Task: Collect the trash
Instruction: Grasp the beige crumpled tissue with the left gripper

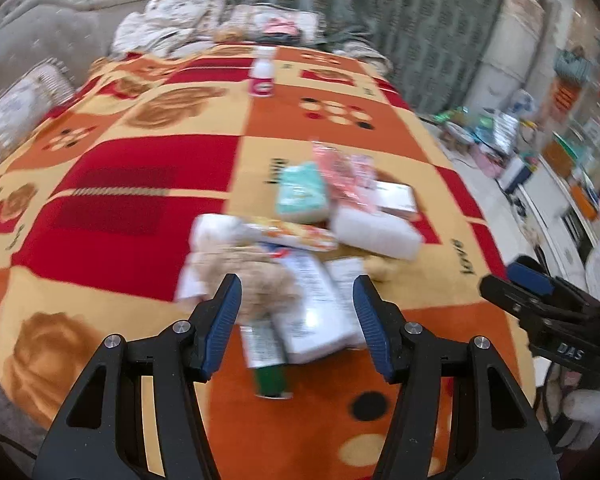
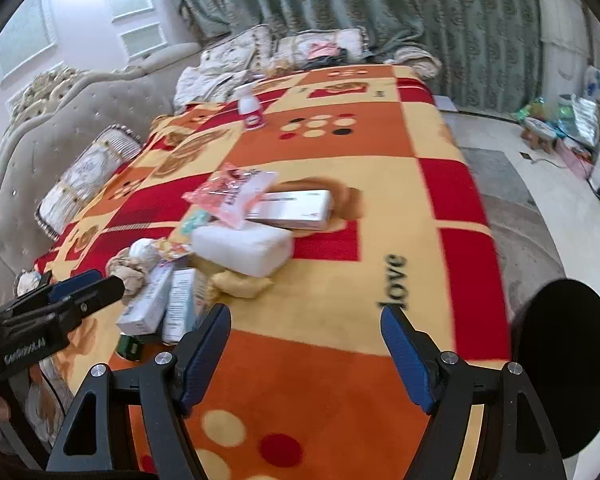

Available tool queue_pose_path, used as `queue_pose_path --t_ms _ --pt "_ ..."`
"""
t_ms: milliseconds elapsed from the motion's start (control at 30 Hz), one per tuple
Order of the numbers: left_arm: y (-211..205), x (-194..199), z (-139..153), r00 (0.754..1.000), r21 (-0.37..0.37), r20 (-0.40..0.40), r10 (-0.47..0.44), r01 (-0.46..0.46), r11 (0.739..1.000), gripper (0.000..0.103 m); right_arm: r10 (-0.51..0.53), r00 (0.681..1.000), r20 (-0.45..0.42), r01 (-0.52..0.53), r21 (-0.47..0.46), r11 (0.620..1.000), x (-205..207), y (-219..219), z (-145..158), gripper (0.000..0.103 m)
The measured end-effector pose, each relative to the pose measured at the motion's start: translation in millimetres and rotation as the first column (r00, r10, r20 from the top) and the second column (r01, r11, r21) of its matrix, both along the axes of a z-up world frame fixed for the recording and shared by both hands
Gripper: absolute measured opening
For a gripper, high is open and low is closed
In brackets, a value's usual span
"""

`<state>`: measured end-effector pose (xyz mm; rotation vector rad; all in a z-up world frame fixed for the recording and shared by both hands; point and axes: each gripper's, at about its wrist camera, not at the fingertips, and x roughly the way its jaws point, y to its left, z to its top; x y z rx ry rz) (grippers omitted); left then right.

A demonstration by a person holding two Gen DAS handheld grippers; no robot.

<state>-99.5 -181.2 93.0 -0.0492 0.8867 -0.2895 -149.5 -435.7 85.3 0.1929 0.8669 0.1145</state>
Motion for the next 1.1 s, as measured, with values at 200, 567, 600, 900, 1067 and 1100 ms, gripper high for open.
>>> queue_pose_path --t_ms 200,567,600,900,1067,1100 --pt "33.4 16.1 -14.0 0.995 -0.055 -0.049 0.09 -0.093 0.994 0.057 0.052 0.999 -0.008 -0.052 -0.002 0.999 14.7 24.2 -1.8 0.076" --pt "27.5 40.6 -32.8 0.993 -0.078 -0.08 0.085 -0.091 0.993 0.057 0.082 0.995 -0.063 -0.081 0.009 0.997 67.2 39.7 -17.9 0.079" --pt "25.7 42.5 -34.4 0.993 -0.079 -0.084 0.079 -0.085 0.993 0.057 0.086 0.994 -0.063 -0.085 0.006 0.996 71.2 41.5 -17.8 0.079" --pt "34.7 52.3 -36.4 0.993 -0.15 -0.105 0.055 -0.071 0.986 0.039 0.081 0.995 -0.055 -0.078 0.055 0.995 124.8 49.7 -12.8 0.08" --pt "39.2 48.8 -34.0 0.995 -0.152 -0.096 0.034 -0.048 0.987 0.03 0.066 0.993 -0.098 -0.053 0.133 0.99 159.7 53.4 -25.3 0.08" --pt "40.3 47.3 -33.3 0.995 -0.152 -0.094 0.033 -0.047 0.987 0.029 0.067 0.992 -0.103 -0.052 0.147 0.988 163.3 54.5 -27.5 0.08"
